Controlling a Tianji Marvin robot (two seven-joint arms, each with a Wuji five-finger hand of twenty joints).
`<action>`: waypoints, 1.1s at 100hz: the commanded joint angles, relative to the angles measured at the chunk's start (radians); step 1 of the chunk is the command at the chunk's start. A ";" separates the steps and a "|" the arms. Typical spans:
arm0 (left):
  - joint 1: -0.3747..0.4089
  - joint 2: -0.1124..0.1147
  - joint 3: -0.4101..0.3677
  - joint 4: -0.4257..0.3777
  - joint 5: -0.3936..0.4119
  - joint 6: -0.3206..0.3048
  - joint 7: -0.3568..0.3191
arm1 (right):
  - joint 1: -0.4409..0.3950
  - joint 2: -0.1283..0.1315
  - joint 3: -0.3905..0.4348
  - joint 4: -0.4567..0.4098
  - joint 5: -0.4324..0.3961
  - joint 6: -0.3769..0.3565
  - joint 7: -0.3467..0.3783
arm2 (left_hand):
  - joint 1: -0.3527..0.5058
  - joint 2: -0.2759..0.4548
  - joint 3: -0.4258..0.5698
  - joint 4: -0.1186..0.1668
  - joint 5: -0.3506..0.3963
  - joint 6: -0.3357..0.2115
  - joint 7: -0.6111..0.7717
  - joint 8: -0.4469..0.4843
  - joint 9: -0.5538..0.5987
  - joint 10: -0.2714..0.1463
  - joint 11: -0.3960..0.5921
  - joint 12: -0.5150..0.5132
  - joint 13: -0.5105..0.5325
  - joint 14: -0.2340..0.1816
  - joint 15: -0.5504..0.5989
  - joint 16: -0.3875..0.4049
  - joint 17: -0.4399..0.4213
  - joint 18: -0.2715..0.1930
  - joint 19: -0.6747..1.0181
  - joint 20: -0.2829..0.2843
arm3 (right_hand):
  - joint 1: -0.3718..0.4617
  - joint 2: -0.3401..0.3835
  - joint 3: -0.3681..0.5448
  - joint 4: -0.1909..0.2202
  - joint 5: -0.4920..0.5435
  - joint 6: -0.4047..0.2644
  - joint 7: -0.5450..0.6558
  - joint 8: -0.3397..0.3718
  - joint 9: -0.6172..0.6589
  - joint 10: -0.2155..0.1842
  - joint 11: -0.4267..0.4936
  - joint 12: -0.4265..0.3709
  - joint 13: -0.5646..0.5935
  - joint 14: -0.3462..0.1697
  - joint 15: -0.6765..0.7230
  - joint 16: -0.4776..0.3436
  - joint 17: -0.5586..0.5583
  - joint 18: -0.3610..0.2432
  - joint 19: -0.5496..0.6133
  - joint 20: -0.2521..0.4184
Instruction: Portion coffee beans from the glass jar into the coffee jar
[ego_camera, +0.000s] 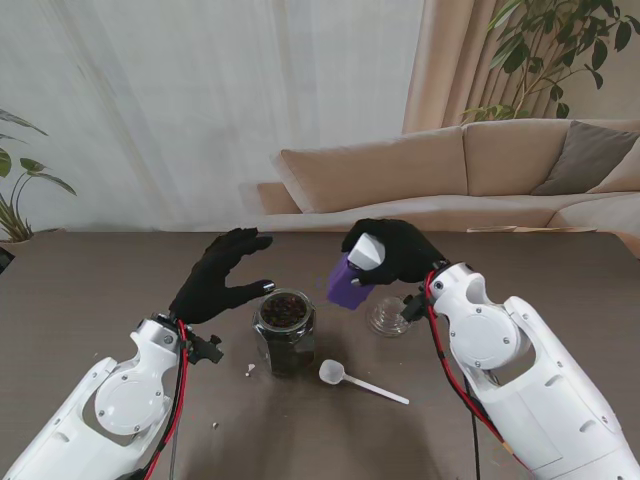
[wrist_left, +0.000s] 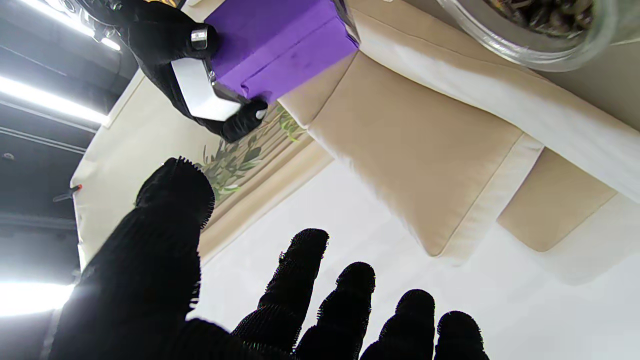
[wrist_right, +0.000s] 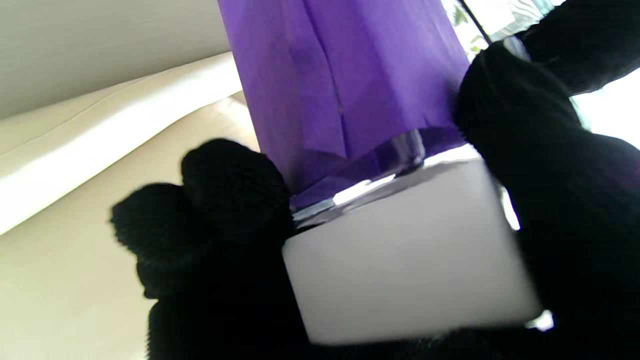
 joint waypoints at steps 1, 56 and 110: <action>0.015 -0.005 -0.006 0.004 -0.009 0.017 -0.027 | -0.006 0.026 0.035 0.017 -0.024 -0.003 0.031 | 0.025 0.038 -0.023 0.039 0.020 -0.018 0.003 0.009 0.015 -0.019 0.003 0.004 -0.012 -0.003 -0.017 -0.003 -0.021 -0.015 -0.044 0.001 | 0.202 0.139 0.250 0.102 0.140 0.120 0.564 0.022 0.218 -0.102 0.206 0.132 0.025 -0.215 0.072 0.025 0.116 -0.145 -0.050 0.006; 0.072 -0.009 -0.022 -0.011 0.002 0.073 -0.001 | -0.051 0.069 0.199 0.169 -0.269 -0.012 0.080 | 0.056 0.060 -0.042 0.041 0.058 -0.002 0.018 0.043 0.063 -0.001 0.015 0.028 0.006 0.012 -0.011 0.011 -0.018 -0.018 -0.047 0.000 | 0.172 0.155 0.243 0.096 0.124 0.100 0.560 0.026 0.211 -0.125 0.211 0.117 0.025 -0.227 0.065 0.026 0.112 -0.152 -0.066 0.000; 0.083 -0.002 -0.025 -0.036 -0.003 0.100 -0.034 | -0.030 0.072 0.217 0.364 -0.346 -0.011 -0.015 | 0.067 0.071 -0.056 0.043 0.062 -0.002 0.015 0.054 0.077 0.002 0.018 0.036 0.010 0.018 -0.011 0.013 -0.016 -0.021 -0.052 -0.007 | 0.143 0.187 0.206 0.095 0.105 0.062 0.543 0.027 0.190 -0.165 0.207 0.079 0.020 -0.189 -0.040 -0.010 0.021 -0.104 -0.143 -0.016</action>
